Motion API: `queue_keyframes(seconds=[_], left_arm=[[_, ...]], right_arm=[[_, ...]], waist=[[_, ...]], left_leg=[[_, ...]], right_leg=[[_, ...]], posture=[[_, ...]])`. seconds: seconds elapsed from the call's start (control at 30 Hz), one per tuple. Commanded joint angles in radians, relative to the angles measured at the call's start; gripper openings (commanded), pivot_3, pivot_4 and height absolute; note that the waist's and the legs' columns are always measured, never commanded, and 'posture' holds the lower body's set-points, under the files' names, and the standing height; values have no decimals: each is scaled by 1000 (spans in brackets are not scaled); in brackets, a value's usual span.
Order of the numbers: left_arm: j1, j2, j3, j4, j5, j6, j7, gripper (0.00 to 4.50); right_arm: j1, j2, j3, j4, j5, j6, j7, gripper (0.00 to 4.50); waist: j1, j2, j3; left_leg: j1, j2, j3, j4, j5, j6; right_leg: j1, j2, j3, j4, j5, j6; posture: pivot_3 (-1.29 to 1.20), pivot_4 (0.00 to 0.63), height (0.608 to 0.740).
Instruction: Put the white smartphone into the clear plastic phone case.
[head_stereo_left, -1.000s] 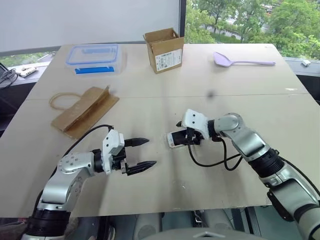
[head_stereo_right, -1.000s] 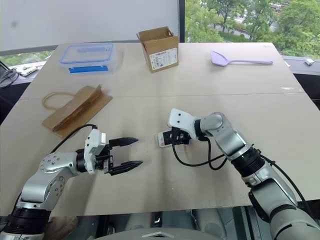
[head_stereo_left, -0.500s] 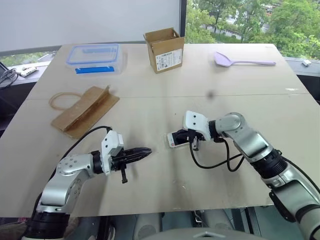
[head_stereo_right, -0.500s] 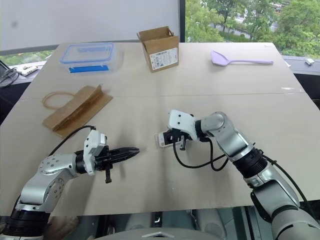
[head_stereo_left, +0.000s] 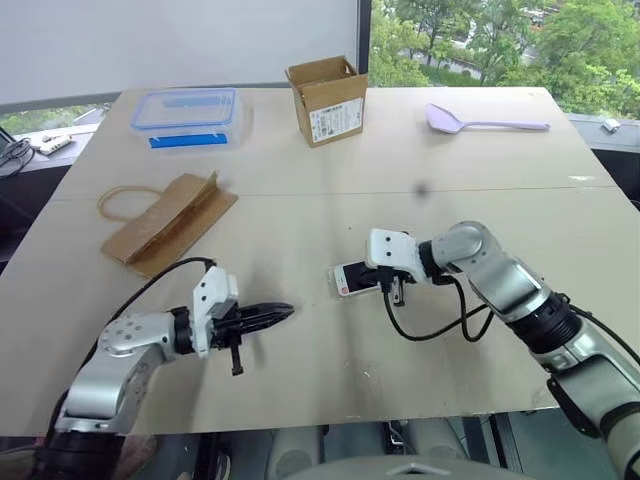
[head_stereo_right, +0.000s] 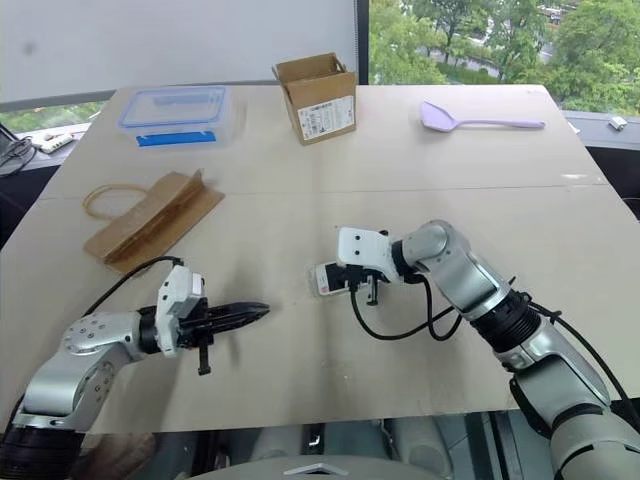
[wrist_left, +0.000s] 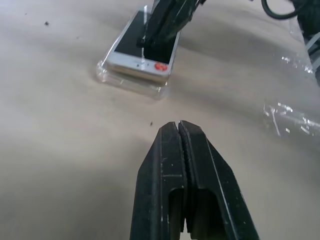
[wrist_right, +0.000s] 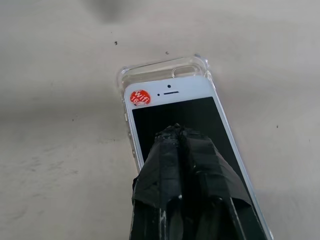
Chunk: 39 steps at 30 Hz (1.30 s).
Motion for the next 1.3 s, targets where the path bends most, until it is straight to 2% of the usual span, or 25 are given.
queue_keyframes(seconds=[0.03,0.43,0.63,0.83,1.0,1.17,1.3], left_arm=[[14,16,36,-61,-31,7,-3,23],[44,19,54,-117,-46,48,21,23],[41,18,52,-129,-52,63,30,23],[19,10,36,-128,-48,74,40,23],[7,6,22,-129,-44,79,47,23],[1,1,11,-129,-40,81,51,23],[-6,0,-10,-116,-25,78,56,23]], right_arm=[[-6,3,54,61,-47,-24,21,0],[15,34,169,178,-125,-86,104,0],[36,40,171,245,-167,-94,97,0],[49,53,179,302,-199,-124,88,0],[61,93,171,346,-197,-138,82,0],[39,132,134,428,-226,-186,-7,0],[54,135,53,352,-151,-200,-12,0]], waist=[[0,0,0],[0,0,-5],[0,1,-19],[2,3,-24],[0,0,-34],[0,2,-34],[2,2,-34]], left_leg=[[0,0,0,0,0,0],[2,0,0,0,0,0],[4,0,0,0,0,0],[22,0,1,-7,0,-1],[26,0,-1,-10,0,-1],[29,0,1,-14,0,-1],[30,1,1,-14,0,-1]], right_leg=[[0,0,0,0,0,0],[1,0,0,0,0,0],[2,0,0,0,-1,0],[17,-5,0,-4,-6,-1],[18,-6,3,-4,-6,-1],[18,-7,5,-4,-6,-2],[18,-9,6,-5,-6,-2]], posture=[[0,150,740],[0,150,740],[0,150,740],[0,150,740],[0,150,740],[0,150,740],[0,150,740]])
